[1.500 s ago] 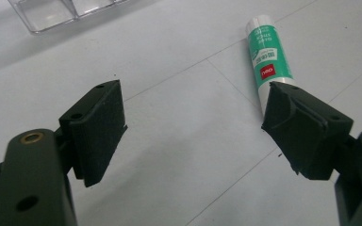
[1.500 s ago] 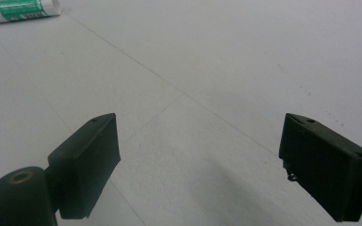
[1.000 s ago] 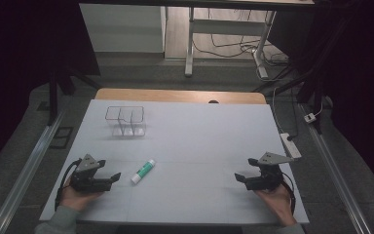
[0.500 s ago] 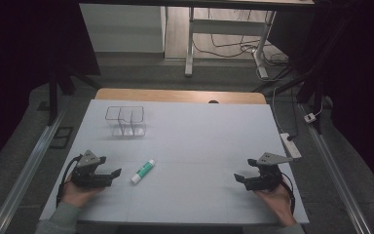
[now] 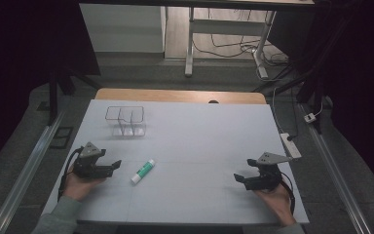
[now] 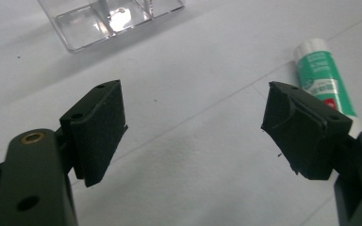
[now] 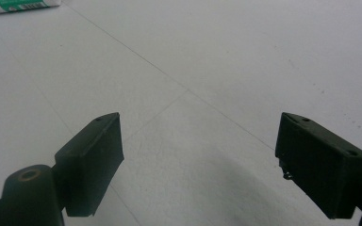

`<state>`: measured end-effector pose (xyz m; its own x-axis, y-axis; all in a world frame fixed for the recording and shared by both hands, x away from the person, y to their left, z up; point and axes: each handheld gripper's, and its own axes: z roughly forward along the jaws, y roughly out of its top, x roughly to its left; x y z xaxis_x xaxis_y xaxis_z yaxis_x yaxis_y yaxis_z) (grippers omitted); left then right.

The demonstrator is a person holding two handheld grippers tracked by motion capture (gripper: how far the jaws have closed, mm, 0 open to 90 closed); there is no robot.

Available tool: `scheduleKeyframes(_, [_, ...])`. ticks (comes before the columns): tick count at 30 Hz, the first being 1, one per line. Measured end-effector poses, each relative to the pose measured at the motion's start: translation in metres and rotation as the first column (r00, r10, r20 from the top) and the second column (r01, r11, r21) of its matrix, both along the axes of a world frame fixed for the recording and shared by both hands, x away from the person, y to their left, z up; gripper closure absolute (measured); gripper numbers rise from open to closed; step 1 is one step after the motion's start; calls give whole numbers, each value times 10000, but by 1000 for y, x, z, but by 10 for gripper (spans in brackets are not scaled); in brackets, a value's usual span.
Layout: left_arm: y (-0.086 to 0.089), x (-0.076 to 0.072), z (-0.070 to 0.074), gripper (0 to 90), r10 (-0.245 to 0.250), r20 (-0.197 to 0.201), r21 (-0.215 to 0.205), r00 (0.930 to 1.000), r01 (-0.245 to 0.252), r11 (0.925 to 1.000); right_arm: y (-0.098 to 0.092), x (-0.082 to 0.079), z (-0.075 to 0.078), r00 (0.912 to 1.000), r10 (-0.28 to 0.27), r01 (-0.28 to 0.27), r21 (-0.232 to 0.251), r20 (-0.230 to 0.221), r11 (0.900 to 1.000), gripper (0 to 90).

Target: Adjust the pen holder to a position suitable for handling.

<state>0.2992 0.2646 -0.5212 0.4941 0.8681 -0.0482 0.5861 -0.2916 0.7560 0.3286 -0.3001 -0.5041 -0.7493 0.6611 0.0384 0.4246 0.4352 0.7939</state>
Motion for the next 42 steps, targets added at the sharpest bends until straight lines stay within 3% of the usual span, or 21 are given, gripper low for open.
scheduleKeyframes(18, [14, 39, 4, 254, 567, -174, -315, 9982, -572, 9979, 0, 1, -1, 10000, 1, -1, -16, -44, 10000, 149])
scheduleKeyframes(33, [39, 65, 1, 331, 1179, -167, -587, 9929, -1187, 9912, 3, 3, -3, 9999, 18, -21, -172, -150, 9998, 151])
scheduleKeyframes(36, [44, 68, 2, 361, 1248, -177, -501, 9920, -1256, 9908, 3, 3, -3, 9999, 25, -27, -175, -164, 9998, 151])
scheduleKeyframes(41, [50, 74, 5, 485, 1246, -15, -646, 9922, -1244, 9901, 3, 3, -4, 9999, 24, -28, -248, -150, 9997, 151])
scheduleKeyframes(42, [51, 76, 4, 563, 1289, 49, -677, 9917, -1282, 9894, 3, 3, -4, 9999, 35, -39, -252, -150, 9997, 151])
